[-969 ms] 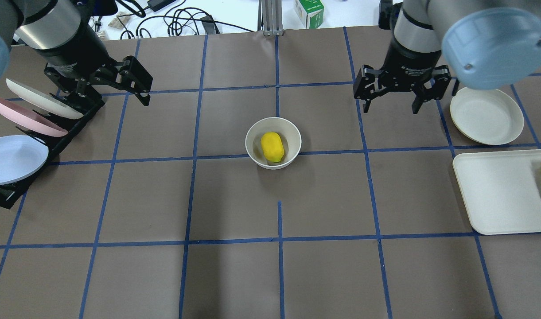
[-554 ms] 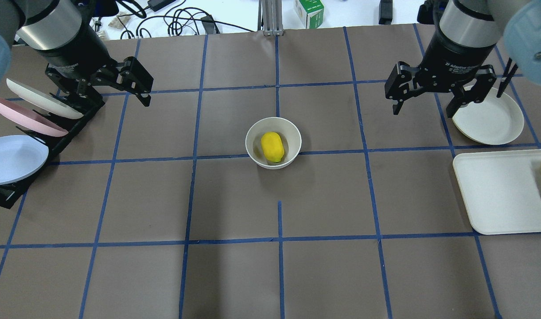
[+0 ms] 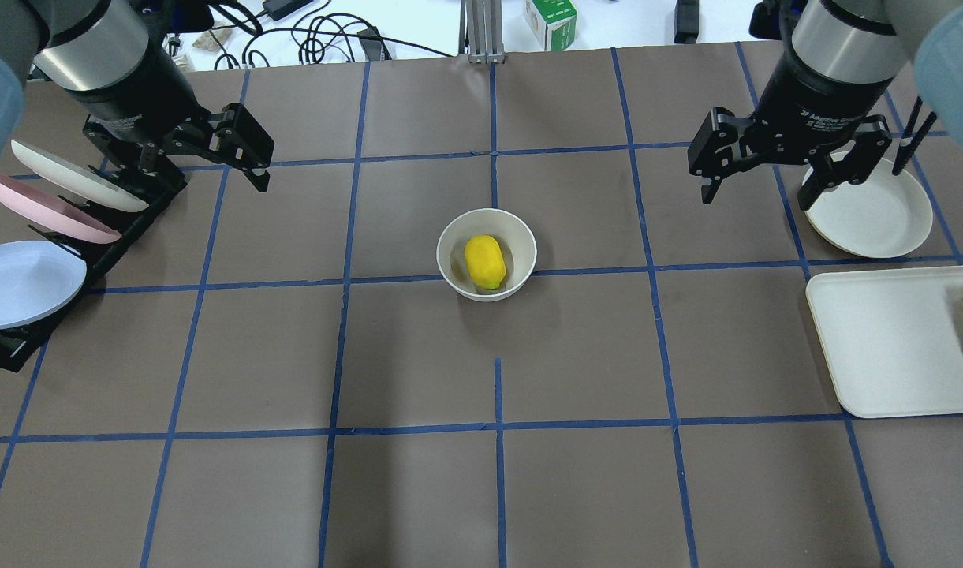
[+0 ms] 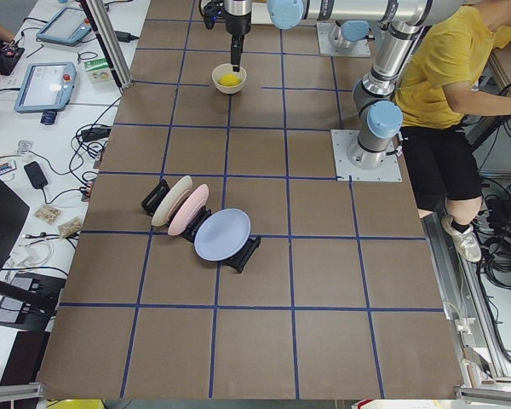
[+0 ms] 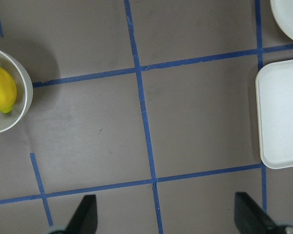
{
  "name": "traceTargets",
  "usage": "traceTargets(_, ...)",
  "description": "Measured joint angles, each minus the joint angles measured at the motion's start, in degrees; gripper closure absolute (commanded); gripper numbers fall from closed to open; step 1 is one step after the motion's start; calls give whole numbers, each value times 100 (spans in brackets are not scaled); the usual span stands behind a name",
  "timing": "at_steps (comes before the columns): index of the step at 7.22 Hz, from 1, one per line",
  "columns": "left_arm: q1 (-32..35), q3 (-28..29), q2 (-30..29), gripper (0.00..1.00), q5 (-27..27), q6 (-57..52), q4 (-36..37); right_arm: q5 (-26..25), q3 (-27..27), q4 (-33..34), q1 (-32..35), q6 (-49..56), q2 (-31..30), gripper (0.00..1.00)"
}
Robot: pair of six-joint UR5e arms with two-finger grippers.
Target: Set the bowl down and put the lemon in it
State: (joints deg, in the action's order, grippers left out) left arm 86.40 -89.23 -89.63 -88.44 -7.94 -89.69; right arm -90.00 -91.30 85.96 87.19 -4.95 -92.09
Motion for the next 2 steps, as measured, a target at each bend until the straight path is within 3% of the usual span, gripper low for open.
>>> traceTargets(2,7,15,-17,0,-6,9,-24,4,4,0,0,9,-1,0)
